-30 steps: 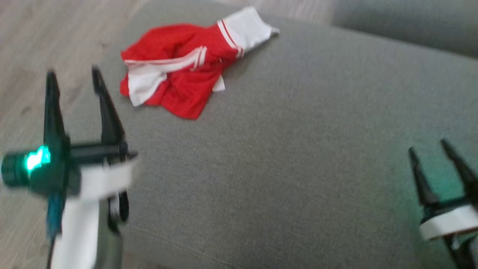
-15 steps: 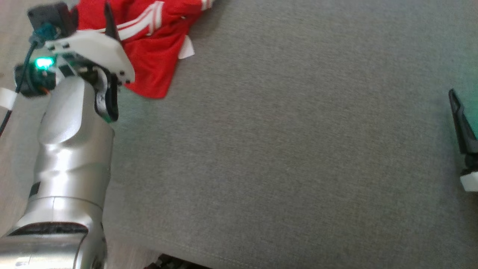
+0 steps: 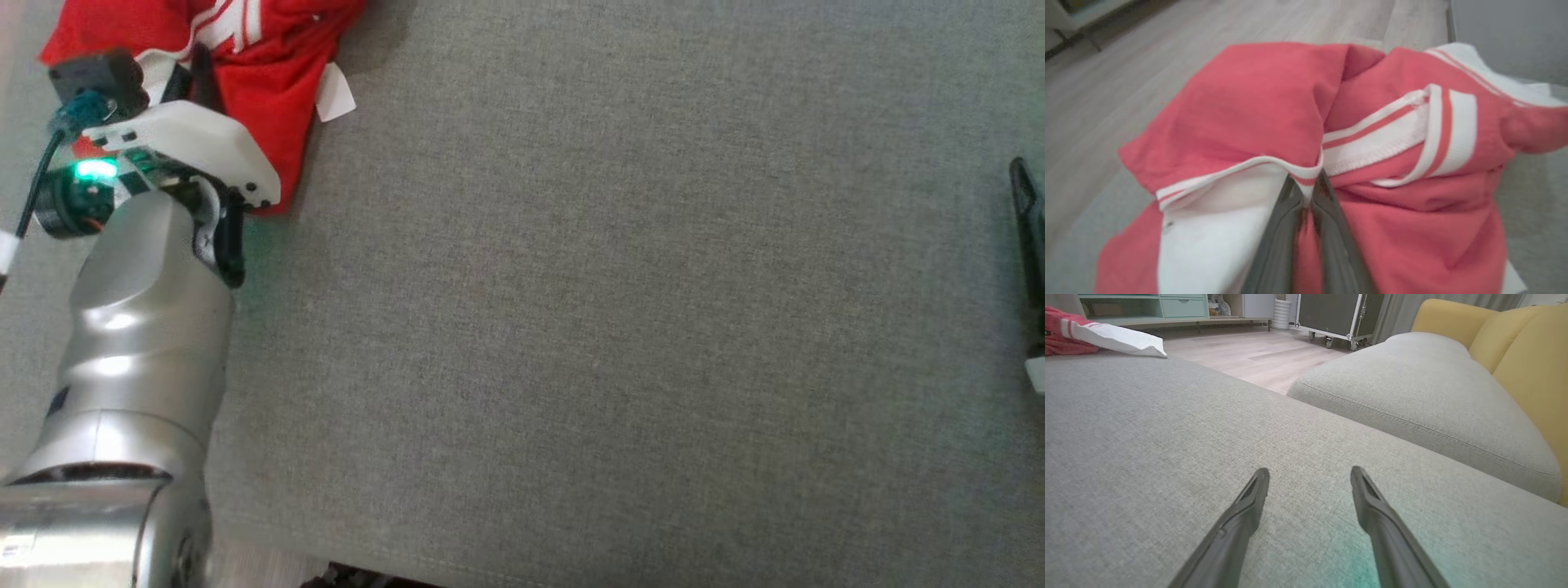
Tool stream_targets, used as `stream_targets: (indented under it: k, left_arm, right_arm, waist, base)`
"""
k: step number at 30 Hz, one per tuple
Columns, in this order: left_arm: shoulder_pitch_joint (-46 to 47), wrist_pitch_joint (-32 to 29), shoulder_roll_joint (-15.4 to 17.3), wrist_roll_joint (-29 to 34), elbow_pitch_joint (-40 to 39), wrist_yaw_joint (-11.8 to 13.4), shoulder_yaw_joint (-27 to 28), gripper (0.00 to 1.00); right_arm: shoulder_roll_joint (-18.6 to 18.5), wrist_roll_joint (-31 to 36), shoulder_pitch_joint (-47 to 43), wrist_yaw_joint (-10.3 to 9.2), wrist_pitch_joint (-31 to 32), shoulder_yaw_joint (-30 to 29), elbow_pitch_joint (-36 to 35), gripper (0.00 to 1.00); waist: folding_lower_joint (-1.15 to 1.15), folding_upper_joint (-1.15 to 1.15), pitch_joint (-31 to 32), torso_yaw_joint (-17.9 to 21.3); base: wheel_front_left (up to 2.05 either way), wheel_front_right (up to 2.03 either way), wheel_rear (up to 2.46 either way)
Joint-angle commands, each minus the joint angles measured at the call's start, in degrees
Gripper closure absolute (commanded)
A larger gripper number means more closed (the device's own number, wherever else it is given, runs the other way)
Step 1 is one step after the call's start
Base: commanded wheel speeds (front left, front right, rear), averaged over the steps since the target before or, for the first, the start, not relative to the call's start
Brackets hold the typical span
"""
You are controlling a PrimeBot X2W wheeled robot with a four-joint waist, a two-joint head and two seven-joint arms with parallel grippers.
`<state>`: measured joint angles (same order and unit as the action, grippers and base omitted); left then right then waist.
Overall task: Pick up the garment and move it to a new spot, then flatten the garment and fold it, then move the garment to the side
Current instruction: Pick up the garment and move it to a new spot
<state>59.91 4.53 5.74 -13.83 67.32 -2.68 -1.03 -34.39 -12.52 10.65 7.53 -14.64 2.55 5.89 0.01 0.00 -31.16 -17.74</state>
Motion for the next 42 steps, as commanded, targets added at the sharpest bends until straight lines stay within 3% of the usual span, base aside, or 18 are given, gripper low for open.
stream_targets:
  k: [1,9,16,24,28,33,37,42]
  left_arm:
    - [2.1,1.4,4.1,0.7,-1.3,-0.4,0.2,1.00]
    - [6.7,8.3,6.9,5.3,-2.1,-3.2,-5.7,1.00]
    - [8.9,9.8,6.1,6.8,-7.8,-4.7,-11.7,1.00]
    - [5.8,5.5,3.2,-2.8,-20.2,-4.8,-23.6,1.00]
    - [1.0,-1.4,4.4,-11.8,-30.9,-4.8,-28.9,1.00]
    - [-6.9,-6.3,5.8,-16.8,-36.4,-4.8,-31.5,1.00]
    - [-13.1,-6.3,5.9,-16.6,-35.4,-4.5,-34.1,1.00]
    - [-17.0,-2.7,5.7,-14.3,-27.8,-2.9,-36.3,1.00]
  right_arm:
    - [-0.5,0.3,-1.4,-0.04,-0.3,0.8,-0.4,0.00]
    - [6.6,0.8,0.0,-0.04,-0.3,3.9,2.0,0.00]
    - [14.5,1.4,-2.7,-0.04,-0.3,4.8,3.9,0.00]
    - [19.4,4.7,-7.5,-0.04,-0.4,5.8,1.4,0.00]
    - [20.5,5.8,-7.7,-0.04,-0.4,6.4,-0.7,0.00]
    - [21.2,6.0,-6.8,-0.04,-0.4,7.0,-1.7,0.00]
    - [21.9,6.1,-5.4,-0.04,-0.4,8.1,-2.2,0.00]
    - [22.7,6.1,-2.9,-0.04,-0.4,10.0,-1.6,0.00]
  waist:
    - [-0.01,0.00,1.2,0.2]
    - [-0.01,0.00,11.9,4.5]
    - [-0.01,0.00,22.9,11.6]
    - [-0.01,0.00,31.8,20.8]
    - [-0.01,0.00,32.0,25.8]
    - [-0.01,0.00,29.0,29.7]
    - [-0.01,0.00,24.6,31.9]
    - [-0.01,0.00,20.4,33.9]
  base:
    - [0.00,0.00,0.00]
    - [0.00,0.00,0.00]
    - [0.00,0.00,0.00]
    - [0.00,0.00,0.00]
    - [0.00,0.00,0.00]
    - [0.00,0.00,0.00]
    - [0.00,0.00,0.00]
    - [0.00,0.00,0.00]
